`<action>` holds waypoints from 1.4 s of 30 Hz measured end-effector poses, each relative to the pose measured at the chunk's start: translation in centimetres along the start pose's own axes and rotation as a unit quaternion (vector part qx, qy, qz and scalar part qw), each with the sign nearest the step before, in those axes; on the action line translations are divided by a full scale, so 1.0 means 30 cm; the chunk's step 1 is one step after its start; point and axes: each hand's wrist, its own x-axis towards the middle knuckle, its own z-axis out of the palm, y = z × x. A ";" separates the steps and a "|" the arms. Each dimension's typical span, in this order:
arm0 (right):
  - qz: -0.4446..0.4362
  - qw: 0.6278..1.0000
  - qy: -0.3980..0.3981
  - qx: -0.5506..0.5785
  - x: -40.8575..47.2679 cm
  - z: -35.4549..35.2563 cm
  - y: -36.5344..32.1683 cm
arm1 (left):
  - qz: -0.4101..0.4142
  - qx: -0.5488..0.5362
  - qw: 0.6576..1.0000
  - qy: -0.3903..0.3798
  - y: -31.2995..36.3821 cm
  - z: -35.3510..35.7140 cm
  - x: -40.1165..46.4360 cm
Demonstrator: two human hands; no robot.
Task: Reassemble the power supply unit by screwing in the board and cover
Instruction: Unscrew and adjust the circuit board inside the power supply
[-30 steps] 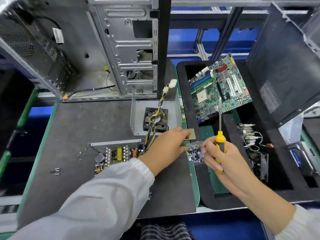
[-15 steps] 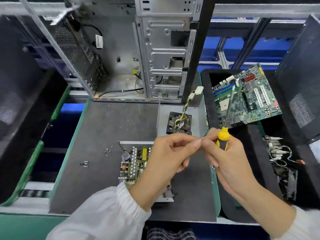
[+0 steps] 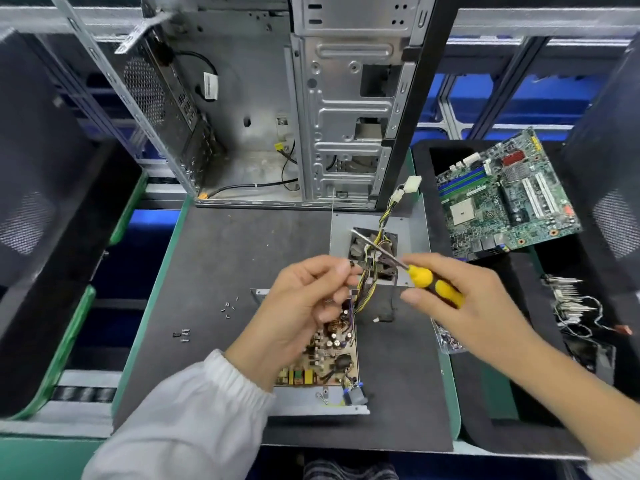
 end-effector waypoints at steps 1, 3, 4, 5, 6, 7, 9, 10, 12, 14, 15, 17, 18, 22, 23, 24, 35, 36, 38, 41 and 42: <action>-0.010 0.998 -0.020 -0.050 0.000 -0.031 0.008 | 0.015 0.013 1.000 -0.005 0.012 -0.022 0.001; -0.042 0.990 -0.030 -0.130 0.003 -0.080 0.013 | 0.041 0.041 0.998 -0.008 0.033 -0.060 -0.001; -0.062 0.987 -0.024 -0.147 0.007 -0.096 0.011 | 0.053 0.056 0.997 -0.010 0.042 -0.075 -0.003; -0.083 0.984 -0.019 -0.157 0.012 -0.106 0.008 | 0.063 0.070 0.995 -0.013 0.049 -0.088 -0.003; -0.103 0.981 -0.016 -0.164 0.017 -0.111 0.005 | 0.070 0.084 0.994 -0.017 0.056 -0.098 -0.005; -0.118 0.978 -0.017 -0.172 0.021 -0.114 0.001 | 0.075 0.096 0.992 -0.021 0.061 -0.103 -0.005; -0.140 0.973 -0.024 -0.182 0.031 -0.113 -0.009 | 0.086 0.115 0.989 -0.030 0.068 -0.108 -0.005; -0.149 0.971 -0.030 -0.183 0.035 -0.110 -0.013 | 0.092 0.123 0.988 -0.034 0.070 -0.107 -0.005; -0.165 0.967 -0.037 -0.192 0.042 -0.103 -0.023 | 0.102 0.138 0.984 -0.041 0.075 -0.105 -0.003; -0.174 0.963 -0.038 -0.203 0.049 -0.098 -0.031 | 0.107 0.150 0.982 -0.044 0.077 -0.107 -0.002; -0.176 0.962 -0.038 -0.207 0.052 -0.098 -0.034 | 0.109 0.152 0.981 -0.043 0.078 -0.108 0.000; -0.176 0.961 -0.040 -0.211 0.056 -0.100 -0.039 | 0.110 0.154 0.981 -0.040 0.078 -0.112 0.003; -0.175 0.961 -0.042 -0.211 0.057 -0.101 -0.040 | 0.110 0.153 0.981 -0.039 0.077 -0.114 0.004; -0.172 0.960 -0.051 -0.217 0.059 -0.106 -0.047 | 0.111 0.151 0.981 -0.042 0.073 -0.121 0.010; -0.171 0.959 -0.053 -0.220 0.059 -0.107 -0.048 | 0.112 0.150 0.981 -0.044 0.072 -0.122 0.011; -0.171 0.959 -0.053 -0.222 0.059 -0.108 -0.048 | 0.113 0.149 0.981 -0.045 0.071 -0.123 0.011; -0.161 0.956 -0.062 -0.237 0.048 -0.118 -0.047 | 0.120 0.164 0.978 -0.052 0.064 -0.134 0.012; -0.162 0.956 -0.063 -0.238 0.048 -0.119 -0.048 | 0.119 0.165 0.978 -0.051 0.064 -0.133 0.011; -0.165 0.954 -0.064 -0.242 0.048 -0.121 -0.051 | 0.118 0.164 0.978 -0.054 0.063 -0.132 0.011; -0.172 0.950 -0.067 -0.250 0.048 -0.122 -0.053 | 0.117 0.165 0.978 -0.054 0.062 -0.133 0.011; -0.175 0.949 -0.068 -0.252 0.047 -0.123 -0.054 | 0.116 0.170 0.977 -0.051 0.063 -0.134 0.011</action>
